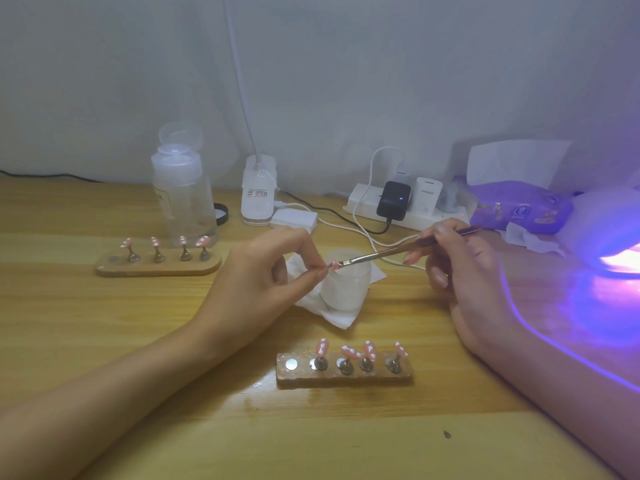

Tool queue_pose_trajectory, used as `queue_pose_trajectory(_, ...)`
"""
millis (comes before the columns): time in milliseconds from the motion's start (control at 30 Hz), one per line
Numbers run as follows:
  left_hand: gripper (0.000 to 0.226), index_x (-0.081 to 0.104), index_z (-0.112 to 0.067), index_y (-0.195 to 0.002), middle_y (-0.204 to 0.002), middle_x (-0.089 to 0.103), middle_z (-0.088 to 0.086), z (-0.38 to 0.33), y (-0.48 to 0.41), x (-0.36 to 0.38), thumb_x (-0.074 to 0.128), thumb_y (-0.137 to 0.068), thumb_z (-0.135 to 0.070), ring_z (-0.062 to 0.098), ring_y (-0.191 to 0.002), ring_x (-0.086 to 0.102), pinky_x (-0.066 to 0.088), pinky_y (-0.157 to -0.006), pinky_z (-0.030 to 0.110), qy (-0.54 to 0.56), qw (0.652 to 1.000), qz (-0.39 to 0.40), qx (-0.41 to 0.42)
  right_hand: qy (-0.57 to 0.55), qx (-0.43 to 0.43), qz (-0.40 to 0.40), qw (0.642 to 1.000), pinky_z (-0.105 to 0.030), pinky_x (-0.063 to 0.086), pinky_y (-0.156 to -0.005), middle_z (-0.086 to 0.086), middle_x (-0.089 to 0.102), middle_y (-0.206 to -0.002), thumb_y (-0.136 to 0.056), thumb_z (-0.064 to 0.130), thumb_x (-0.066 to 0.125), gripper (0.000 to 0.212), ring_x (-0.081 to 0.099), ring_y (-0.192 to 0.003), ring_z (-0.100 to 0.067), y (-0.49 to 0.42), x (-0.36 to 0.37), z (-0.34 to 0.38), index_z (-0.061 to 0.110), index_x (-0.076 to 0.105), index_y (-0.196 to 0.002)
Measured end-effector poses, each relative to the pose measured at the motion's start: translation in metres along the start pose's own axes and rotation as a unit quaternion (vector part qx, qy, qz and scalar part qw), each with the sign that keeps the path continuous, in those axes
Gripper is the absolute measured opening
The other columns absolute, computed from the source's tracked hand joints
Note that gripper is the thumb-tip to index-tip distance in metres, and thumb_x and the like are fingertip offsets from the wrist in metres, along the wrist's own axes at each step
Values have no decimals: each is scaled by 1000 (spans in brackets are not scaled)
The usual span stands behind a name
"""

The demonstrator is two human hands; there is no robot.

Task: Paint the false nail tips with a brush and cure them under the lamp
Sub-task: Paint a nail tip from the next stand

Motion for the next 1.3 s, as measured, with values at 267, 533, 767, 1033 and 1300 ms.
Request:
queue_pose_trajectory(267, 15, 64, -24, -78, -75, 59, -16, 1, 0, 0, 75, -87, -20, 10, -49, 41, 32, -52, 14, 0, 1000, 3, 3, 6, -28, 22, 999, -15, 27, -41, -8, 70, -67, -100, 20, 48, 28, 34, -43, -9, 1, 5, 5, 24, 59, -75)
queue_pose_trajectory(533, 12, 66, -30, -81, -91, 70, -12, 7, 2, -3, 77, -85, -28, 8, -64, 62, 39, -56, 7, 22, 999, -4, -27, -4, -9, -27, 1000, -18, 25, -42, -5, 67, -62, -102, 16, 46, 26, 34, -42, -10, -3, -10, -1, 17, 56, -78)
queue_pose_trajectory(767, 8, 75, -19, -86, -89, 77, -5, -41, -31, -72, 78, -84, -26, 10, -67, 64, 54, -60, 22, 51, 998, -39, 7, -67, 27, -59, 996, -15, 24, -38, -3, 66, -60, -101, 21, 49, 35, 34, -39, -6, -5, -17, -11, 22, 63, -69)
queue_pose_trajectory(1033, 10, 76, -38, -71, -102, 71, -17, -24, 32, -11, 84, -70, -44, -1, -92, 62, 36, -62, 3, 41, 977, 198, -63, -41, 28, -50, 998, -15, 25, -37, -2, 66, -58, -99, 22, 50, 27, 35, -39, -7, -5, -13, -10, 21, 59, -73)
queue_pose_trajectory(1300, 6, 79, -15, -80, -94, 75, -11, -9, 48, 7, 79, -76, -19, 5, -96, 68, 43, -81, 5, 88, 966, 230, -81, -47, 35, -48, 997, -15, 27, -39, -3, 64, -56, -100, 21, 50, 30, 35, -39, -7, -6, -13, -12, 21, 60, -72)
Point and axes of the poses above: each hand's wrist, its own y-axis away from the middle knuckle, its own x-axis out of the palm, z = x × y, the point moved 10 cm from there along -y, towards the middle knuckle
